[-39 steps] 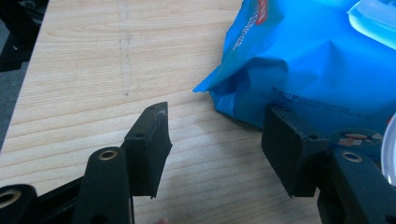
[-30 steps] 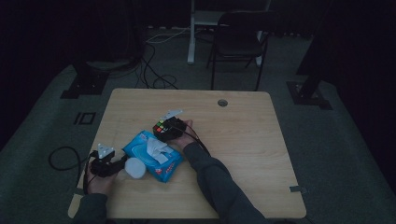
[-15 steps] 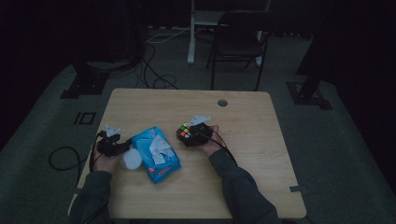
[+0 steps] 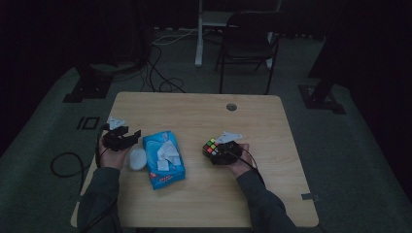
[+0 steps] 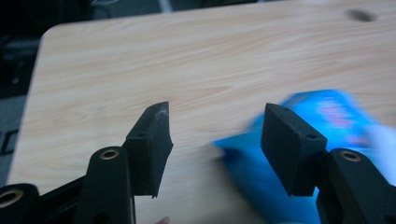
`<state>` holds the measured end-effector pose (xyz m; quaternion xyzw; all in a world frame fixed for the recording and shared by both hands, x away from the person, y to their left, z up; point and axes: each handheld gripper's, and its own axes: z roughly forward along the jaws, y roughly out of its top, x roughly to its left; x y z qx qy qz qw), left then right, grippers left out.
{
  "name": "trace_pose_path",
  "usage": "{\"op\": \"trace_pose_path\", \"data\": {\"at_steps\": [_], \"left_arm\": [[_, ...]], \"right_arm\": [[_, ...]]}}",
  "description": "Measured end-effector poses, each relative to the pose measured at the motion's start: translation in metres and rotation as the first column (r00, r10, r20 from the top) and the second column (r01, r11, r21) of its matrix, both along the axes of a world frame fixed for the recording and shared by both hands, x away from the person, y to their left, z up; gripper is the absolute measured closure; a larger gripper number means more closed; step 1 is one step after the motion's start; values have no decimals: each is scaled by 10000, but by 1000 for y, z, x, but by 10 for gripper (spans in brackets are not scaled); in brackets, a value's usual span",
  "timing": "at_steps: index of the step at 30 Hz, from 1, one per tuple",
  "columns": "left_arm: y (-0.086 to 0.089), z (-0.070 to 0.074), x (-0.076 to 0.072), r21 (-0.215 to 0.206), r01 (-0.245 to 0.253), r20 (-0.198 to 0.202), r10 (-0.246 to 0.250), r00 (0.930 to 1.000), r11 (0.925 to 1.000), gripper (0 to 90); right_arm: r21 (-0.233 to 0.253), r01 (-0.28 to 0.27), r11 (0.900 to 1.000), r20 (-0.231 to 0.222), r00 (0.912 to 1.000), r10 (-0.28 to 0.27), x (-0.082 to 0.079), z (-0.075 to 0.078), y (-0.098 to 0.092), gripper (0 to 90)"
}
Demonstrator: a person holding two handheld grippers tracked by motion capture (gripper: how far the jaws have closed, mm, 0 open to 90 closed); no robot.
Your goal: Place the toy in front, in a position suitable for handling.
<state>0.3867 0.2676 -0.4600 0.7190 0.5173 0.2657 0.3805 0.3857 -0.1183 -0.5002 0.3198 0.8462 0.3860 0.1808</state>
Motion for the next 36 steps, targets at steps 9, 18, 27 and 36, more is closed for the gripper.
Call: {"op": "trace_pose_path", "data": {"at_steps": [9, 18, 27, 36], "left_arm": [[-75, 12, -49, 177, 2008, 262, -2012, 9792, 9795, 446], [-144, -13, -81, 511, 4002, -106, -4002, 9164, 9150, 565], [-155, -44, -90, 1430, 4277, -938, -4179, 9036, 8925, 677], [-129, -46, -101, 1627, 3875, -885, -3778, 9217, 9074, 711]], "right_arm": [[75, 51, 10000, -57, 10000, -51, -17, -6, -13, 344], [115, 70, 9999, -113, 9999, -69, -23, -11, -18, 344], [141, -133, 9998, -58, 9999, 134, -20, -9, -21, 344], [-93, -446, 9990, -116, 9989, 444, -13, -11, -22, 344]]}}
